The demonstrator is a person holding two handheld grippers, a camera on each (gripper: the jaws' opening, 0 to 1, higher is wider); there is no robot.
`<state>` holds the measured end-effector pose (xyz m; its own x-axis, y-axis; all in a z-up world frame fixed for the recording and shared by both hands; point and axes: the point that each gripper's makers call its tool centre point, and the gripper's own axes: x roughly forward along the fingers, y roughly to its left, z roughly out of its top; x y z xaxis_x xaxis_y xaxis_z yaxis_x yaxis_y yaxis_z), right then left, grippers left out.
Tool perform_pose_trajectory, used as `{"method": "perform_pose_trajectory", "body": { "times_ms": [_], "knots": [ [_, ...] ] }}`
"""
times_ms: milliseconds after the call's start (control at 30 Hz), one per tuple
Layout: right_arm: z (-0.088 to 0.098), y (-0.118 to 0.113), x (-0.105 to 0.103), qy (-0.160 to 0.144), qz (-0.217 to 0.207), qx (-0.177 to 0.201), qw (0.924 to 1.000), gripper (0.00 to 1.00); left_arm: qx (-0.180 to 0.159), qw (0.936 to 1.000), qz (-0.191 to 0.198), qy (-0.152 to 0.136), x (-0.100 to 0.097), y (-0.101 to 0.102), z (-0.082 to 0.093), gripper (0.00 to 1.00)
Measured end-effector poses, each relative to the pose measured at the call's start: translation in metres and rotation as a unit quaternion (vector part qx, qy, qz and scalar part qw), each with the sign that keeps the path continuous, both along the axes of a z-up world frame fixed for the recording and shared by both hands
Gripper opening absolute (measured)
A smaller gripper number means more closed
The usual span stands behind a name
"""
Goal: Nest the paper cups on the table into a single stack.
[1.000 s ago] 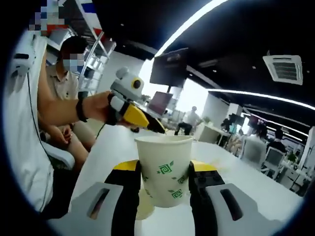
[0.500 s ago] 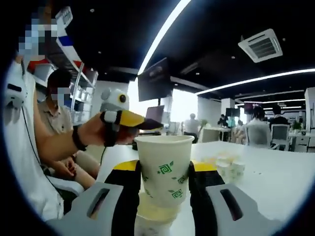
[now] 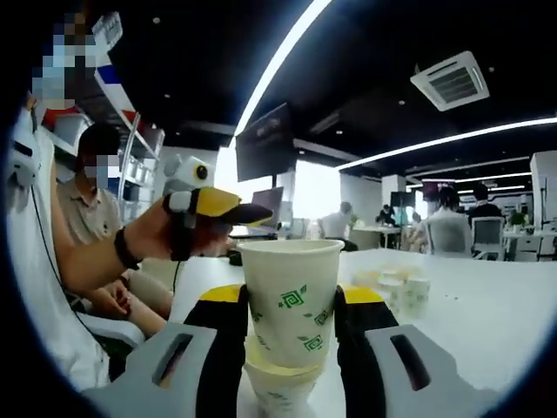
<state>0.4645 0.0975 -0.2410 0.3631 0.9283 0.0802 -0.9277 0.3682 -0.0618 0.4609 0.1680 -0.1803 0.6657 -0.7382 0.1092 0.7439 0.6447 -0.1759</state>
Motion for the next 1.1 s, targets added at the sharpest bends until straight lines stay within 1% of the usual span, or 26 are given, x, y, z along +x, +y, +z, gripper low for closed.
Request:
{"method": "perform_pose_trajectory", "body": {
  "times_ms": [67, 200, 267, 300, 400, 467, 533, 600, 700, 733, 833, 867, 967, 1033, 1100],
  "knots": [
    [-0.004, 0.003, -0.002, -0.008, 0.002, 0.000, 1.0000, 0.41, 0.007, 0.9999, 0.003, -0.007, 0.001, 0.003, 0.000, 0.33],
    [-0.006, 0.002, 0.001, -0.014, -0.007, 0.010, 0.9998, 0.42, -0.001, 1.0000, 0.008, -0.003, 0.009, 0.010, -0.004, 0.33],
    [-0.008, 0.004, 0.001, -0.017, -0.008, 0.006, 0.9998, 0.42, -0.003, 0.9999, 0.009, -0.003, 0.009, 0.010, -0.006, 0.32],
    [-0.011, 0.005, 0.001, -0.021, -0.009, -0.003, 0.9997, 0.42, -0.003, 0.9999, 0.010, -0.001, 0.010, 0.011, -0.010, 0.32],
    [-0.018, 0.006, 0.000, -0.027, -0.013, -0.014, 0.9995, 0.42, -0.002, 0.9999, 0.013, 0.004, 0.011, 0.012, -0.020, 0.31],
    [-0.023, 0.007, -0.001, -0.029, -0.016, -0.020, 0.9992, 0.43, -0.004, 0.9999, 0.013, 0.007, 0.008, 0.011, -0.026, 0.31],
    [-0.026, 0.007, -0.002, -0.032, -0.017, -0.026, 0.9990, 0.43, -0.004, 0.9999, 0.013, 0.008, 0.008, 0.011, -0.029, 0.30],
    [-0.025, 0.006, -0.003, -0.033, -0.017, -0.024, 0.9990, 0.43, 0.000, 0.9999, 0.012, 0.011, 0.008, 0.009, -0.034, 0.30],
    [-0.024, 0.004, -0.002, -0.031, -0.021, -0.015, 0.9992, 0.44, -0.001, 0.9998, 0.012, 0.012, 0.009, 0.009, -0.034, 0.30],
    [-0.026, 0.003, -0.001, -0.030, -0.023, -0.016, 0.9992, 0.45, -0.003, 0.9998, 0.013, 0.012, 0.010, 0.009, -0.033, 0.30],
    [-0.029, 0.003, -0.003, -0.028, -0.023, -0.021, 0.9991, 0.58, -0.002, 0.9997, 0.025, 0.004, 0.012, 0.013, -0.031, 0.28],
    [-0.031, 0.004, -0.003, -0.027, -0.025, -0.026, 0.9990, 0.61, -0.002, 0.9996, 0.029, 0.003, 0.012, 0.015, -0.031, 0.28],
    [-0.035, 0.000, -0.005, -0.029, -0.026, -0.033, 0.9987, 0.62, -0.013, 0.9992, 0.037, 0.007, 0.016, 0.024, -0.031, 0.28],
    [-0.034, -0.003, -0.006, -0.027, -0.029, -0.027, 0.9988, 0.63, -0.013, 0.9990, 0.043, 0.008, 0.018, 0.027, -0.033, 0.29],
    [-0.030, -0.007, -0.008, -0.023, -0.032, -0.014, 0.9991, 0.63, -0.011, 0.9982, 0.059, 0.008, 0.023, 0.034, -0.037, 0.29]
  ]
}}
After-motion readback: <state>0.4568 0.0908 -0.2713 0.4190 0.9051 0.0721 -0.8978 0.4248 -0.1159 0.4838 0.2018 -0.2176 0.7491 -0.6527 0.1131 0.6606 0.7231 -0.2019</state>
